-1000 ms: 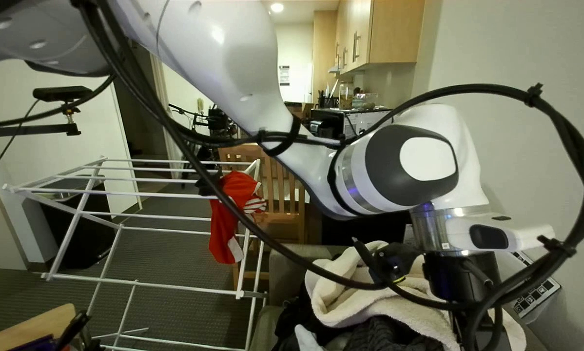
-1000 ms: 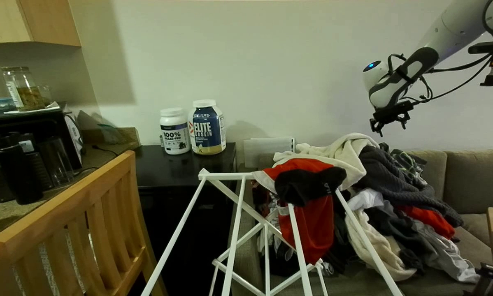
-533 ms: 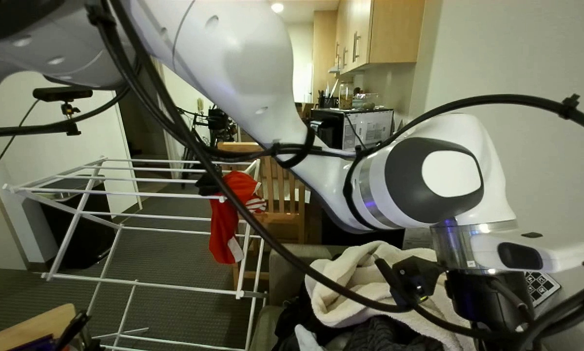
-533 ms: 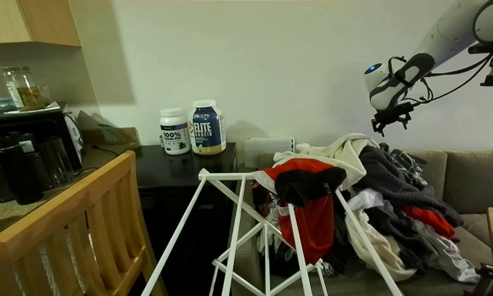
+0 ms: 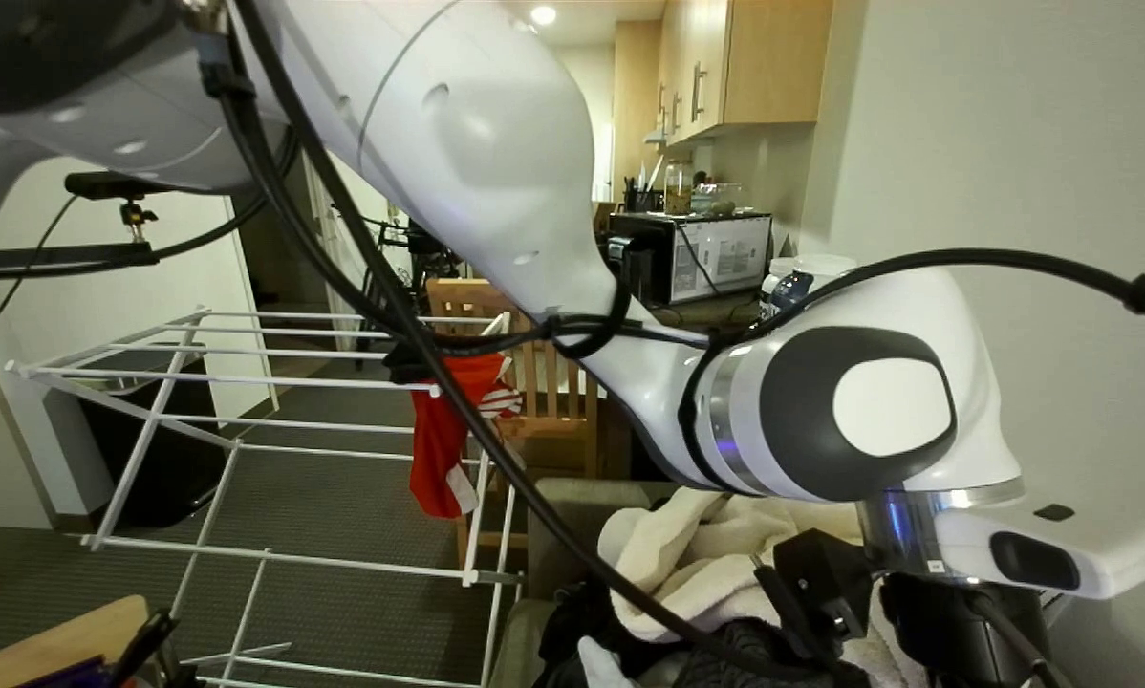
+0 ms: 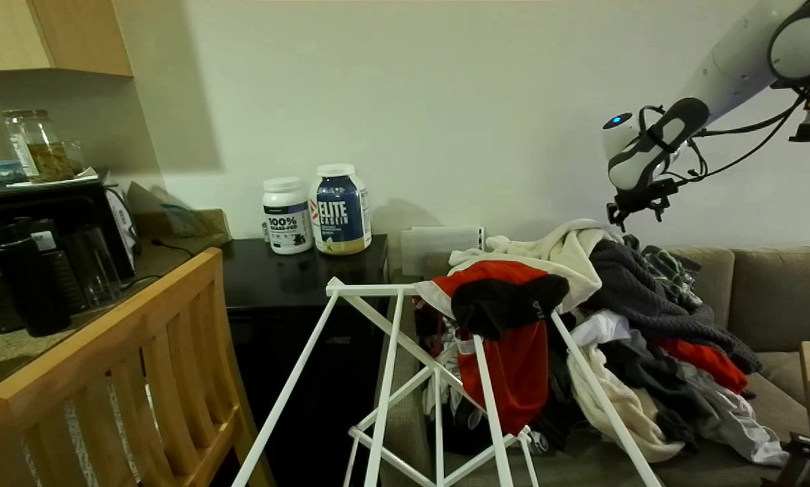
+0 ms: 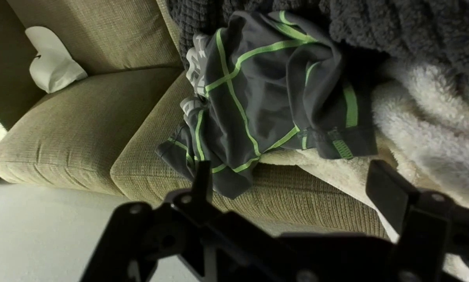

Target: Pick up the cycling shorts and put them on the white stand

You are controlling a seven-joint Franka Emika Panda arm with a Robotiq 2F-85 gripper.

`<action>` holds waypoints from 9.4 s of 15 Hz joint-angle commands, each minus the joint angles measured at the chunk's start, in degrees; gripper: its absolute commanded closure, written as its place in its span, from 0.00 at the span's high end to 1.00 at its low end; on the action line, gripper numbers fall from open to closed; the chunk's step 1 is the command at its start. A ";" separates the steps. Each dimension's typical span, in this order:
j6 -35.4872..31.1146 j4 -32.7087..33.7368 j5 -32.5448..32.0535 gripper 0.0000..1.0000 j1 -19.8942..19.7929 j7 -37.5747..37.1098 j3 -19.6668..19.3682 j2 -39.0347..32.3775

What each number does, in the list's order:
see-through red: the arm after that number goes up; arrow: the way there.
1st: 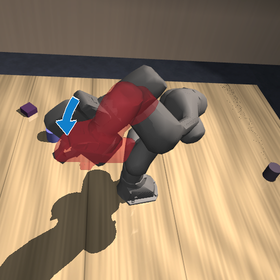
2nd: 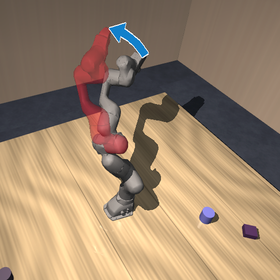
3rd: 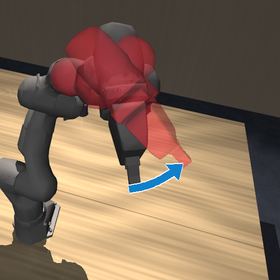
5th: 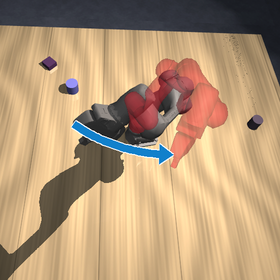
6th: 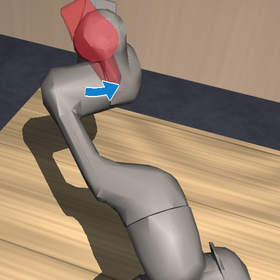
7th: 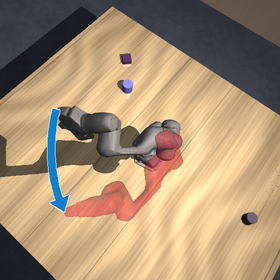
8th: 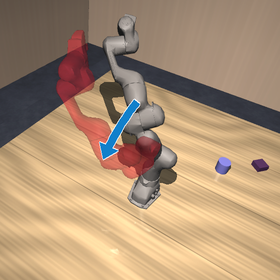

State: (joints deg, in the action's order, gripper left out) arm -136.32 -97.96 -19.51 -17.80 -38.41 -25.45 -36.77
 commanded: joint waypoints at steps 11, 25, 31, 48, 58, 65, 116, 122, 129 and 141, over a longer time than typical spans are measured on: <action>-7.53 0.24 5.09 1.00 -0.72 6.11 -2.59 -4.52; -6.56 -0.78 7.07 1.00 -1.97 6.37 -4.11 -4.10; -6.95 -0.75 10.85 1.00 -1.10 7.83 0.27 -2.75; -7.46 -0.23 12.17 1.00 0.08 8.93 -0.25 -2.93; -7.15 -0.18 14.07 1.00 -1.39 9.97 -0.26 -3.58; -8.92 -0.78 15.34 1.00 -2.10 12.07 2.26 -4.77; -1.30 -5.79 17.34 0.01 9.02 22.64 10.91 23.61; 4.91 -8.46 22.94 0.01 11.10 27.81 18.15 32.46; 12.29 -8.22 29.43 0.01 14.65 32.85 22.52 39.08; 18.55 -8.57 31.86 0.01 19.17 37.91 25.50 44.08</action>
State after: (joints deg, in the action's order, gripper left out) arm -118.55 -104.47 10.81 0.85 -3.68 -0.48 5.07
